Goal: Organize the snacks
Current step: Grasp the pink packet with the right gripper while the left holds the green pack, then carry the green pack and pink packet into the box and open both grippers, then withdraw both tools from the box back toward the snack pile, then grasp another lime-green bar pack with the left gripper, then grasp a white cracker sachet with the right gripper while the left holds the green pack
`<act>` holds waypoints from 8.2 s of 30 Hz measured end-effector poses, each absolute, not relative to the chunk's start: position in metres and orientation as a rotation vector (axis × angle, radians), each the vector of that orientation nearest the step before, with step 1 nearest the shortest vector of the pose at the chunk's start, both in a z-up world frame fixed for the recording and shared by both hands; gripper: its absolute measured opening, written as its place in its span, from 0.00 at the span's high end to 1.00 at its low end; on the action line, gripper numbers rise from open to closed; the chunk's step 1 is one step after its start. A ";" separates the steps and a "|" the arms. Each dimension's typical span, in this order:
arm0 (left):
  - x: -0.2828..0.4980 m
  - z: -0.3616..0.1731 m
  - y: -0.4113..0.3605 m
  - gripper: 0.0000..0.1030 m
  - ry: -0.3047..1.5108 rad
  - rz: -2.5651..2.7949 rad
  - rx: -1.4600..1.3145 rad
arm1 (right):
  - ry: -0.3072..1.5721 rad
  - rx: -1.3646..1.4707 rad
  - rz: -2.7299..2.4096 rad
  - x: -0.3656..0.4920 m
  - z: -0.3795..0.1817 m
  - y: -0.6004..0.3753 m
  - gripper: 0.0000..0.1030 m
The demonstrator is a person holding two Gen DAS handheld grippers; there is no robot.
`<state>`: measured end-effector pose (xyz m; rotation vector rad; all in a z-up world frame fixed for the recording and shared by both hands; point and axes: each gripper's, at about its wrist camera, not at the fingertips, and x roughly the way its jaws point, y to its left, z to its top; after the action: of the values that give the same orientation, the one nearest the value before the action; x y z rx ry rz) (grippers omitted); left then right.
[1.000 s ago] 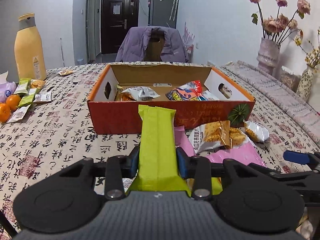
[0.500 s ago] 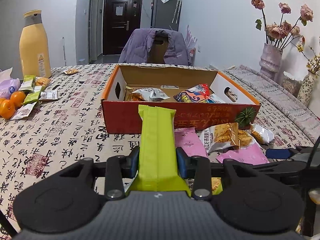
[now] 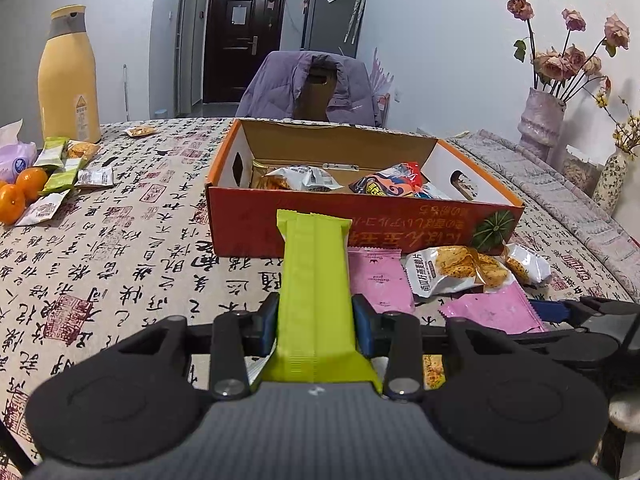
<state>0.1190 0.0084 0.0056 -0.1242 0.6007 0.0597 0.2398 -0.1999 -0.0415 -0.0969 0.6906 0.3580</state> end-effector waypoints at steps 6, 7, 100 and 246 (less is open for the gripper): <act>0.117 0.006 0.010 0.62 0.596 0.060 -0.128 | 0.664 -0.089 0.374 0.233 -0.040 -0.203 0.35; 0.117 0.006 0.010 0.62 0.596 0.060 -0.130 | 0.661 -0.085 0.376 0.232 -0.040 -0.204 0.36; 0.265 0.038 0.029 0.00 0.362 0.104 -0.057 | 0.395 0.007 0.334 0.364 0.004 -0.193 0.00; 0.051 -0.014 0.036 0.66 0.523 -0.061 -0.187 | 0.440 -0.125 0.474 0.118 -0.045 -0.166 0.74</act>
<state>0.0509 0.0357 -0.0140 -0.1872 0.5232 -0.0610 0.1184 -0.1664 -0.0447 -0.1252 0.4402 0.4736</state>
